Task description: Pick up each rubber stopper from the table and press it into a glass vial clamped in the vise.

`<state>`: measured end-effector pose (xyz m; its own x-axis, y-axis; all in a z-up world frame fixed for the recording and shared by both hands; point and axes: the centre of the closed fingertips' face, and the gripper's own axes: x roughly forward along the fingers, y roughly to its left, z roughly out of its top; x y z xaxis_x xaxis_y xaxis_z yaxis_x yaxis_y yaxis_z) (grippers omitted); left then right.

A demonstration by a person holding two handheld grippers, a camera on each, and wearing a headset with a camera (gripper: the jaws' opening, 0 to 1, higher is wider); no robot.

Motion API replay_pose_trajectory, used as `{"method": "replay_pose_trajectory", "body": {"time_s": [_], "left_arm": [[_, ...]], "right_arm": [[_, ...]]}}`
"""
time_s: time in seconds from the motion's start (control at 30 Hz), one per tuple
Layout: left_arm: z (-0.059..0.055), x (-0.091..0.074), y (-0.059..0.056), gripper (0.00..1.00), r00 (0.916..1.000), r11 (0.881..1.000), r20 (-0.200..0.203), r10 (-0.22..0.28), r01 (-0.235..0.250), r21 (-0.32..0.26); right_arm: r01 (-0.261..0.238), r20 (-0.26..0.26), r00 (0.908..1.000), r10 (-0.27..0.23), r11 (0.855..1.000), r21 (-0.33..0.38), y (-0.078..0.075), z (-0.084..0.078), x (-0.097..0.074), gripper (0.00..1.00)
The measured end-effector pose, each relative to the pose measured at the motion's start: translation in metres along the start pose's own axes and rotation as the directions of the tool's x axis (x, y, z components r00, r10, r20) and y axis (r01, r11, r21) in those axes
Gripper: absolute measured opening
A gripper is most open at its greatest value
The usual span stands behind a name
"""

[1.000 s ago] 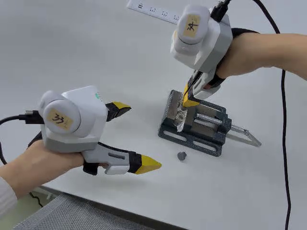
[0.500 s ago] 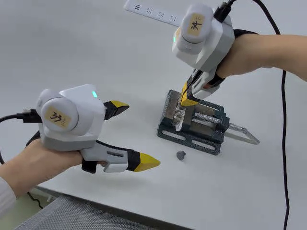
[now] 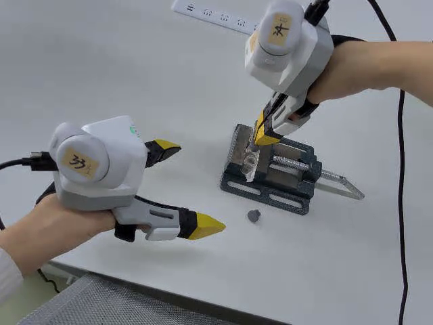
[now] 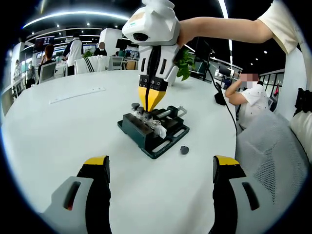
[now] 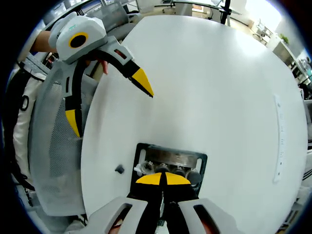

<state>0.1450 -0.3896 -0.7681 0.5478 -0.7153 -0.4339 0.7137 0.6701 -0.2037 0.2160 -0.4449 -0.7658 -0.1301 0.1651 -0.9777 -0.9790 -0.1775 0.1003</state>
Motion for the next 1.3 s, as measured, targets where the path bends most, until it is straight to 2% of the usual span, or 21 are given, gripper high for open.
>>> {"method": "replay_pose_trajectory", "body": {"time_s": [0.37,0.5,0.7,0.77,0.8,0.83,0.97,1.0,1.03,1.13,1.17,1.27,1.3], "left_arm": [[0.0,0.001,-0.001,0.85,1.0,1.0,-0.004,-0.003,0.003,-0.002],[0.0,0.001,-0.001,0.85,1.0,1.0,-0.004,-0.004,0.004,-0.002],[0.0,0.002,-0.002,0.85,1.0,1.0,0.0,-0.004,0.004,-0.007],[-0.001,0.003,-0.002,0.85,1.0,1.0,0.004,-0.006,0.006,-0.012],[-0.001,0.003,-0.003,0.85,1.0,1.0,0.001,-0.007,0.007,-0.012],[-0.003,0.004,-0.003,0.85,1.0,1.0,0.001,-0.009,0.009,-0.008],[-0.003,0.005,-0.002,0.85,0.9999,1.0,0.001,-0.011,0.011,-0.012],[-0.003,0.005,-0.002,0.85,0.9999,1.0,0.004,-0.011,0.011,-0.014],[-0.003,0.006,-0.002,0.85,0.9999,1.0,0.004,-0.01,0.01,-0.016],[-0.004,0.006,-0.002,0.85,1.0,1.0,0.002,-0.009,0.009,-0.018],[-0.004,0.006,-0.003,0.85,1.0,1.0,0.002,-0.008,0.008,-0.019],[-0.006,0.007,-0.003,0.85,0.9999,1.0,-0.002,-0.011,0.011,-0.02],[-0.005,0.007,-0.004,0.85,0.9999,1.0,-0.002,-0.012,0.012,-0.019]], "right_arm": [[-0.015,-0.003,0.9999,0.015,1.0,0.003,0.003,-0.001,0.001,0.0],[-0.031,-0.027,0.9991,0.032,0.999,0.023,0.004,0.001,0.002,0.0],[-0.03,-0.058,0.9979,0.028,0.999,-0.024,0.005,0.0,0.003,0.0],[-0.031,-0.058,0.9978,0.032,0.999,0.017,0.002,-0.001,0.003,0.0],[-0.035,-0.057,0.9977,0.035,0.999,0.007,0.002,-0.001,0.002,0.0],[-0.043,-0.06,0.9972,0.045,0.999,0.032,0.002,-0.002,0.002,0.0],[-0.063,-0.07,0.9953,0.066,0.997,0.047,0.002,-0.002,0.003,0.0],[-0.075,-0.067,0.9946,0.079,0.995,0.07,-0.005,-0.001,0.004,0.0],[-0.079,-0.065,0.9943,0.085,0.993,0.086,-0.005,-0.001,0.004,0.0],[-0.081,-0.061,0.9944,0.086,0.993,0.081,-0.002,-0.002,0.005,0.0],[-0.088,-0.052,0.9942,0.094,0.99,0.106,-0.003,-0.002,0.005,0.0],[-0.098,-0.046,0.9936,0.103,0.989,0.111,-0.003,-0.002,0.005,0.0],[-0.096,-0.051,0.9935,0.101,0.991,0.096,-0.002,-0.001,0.005,0.0]]}}
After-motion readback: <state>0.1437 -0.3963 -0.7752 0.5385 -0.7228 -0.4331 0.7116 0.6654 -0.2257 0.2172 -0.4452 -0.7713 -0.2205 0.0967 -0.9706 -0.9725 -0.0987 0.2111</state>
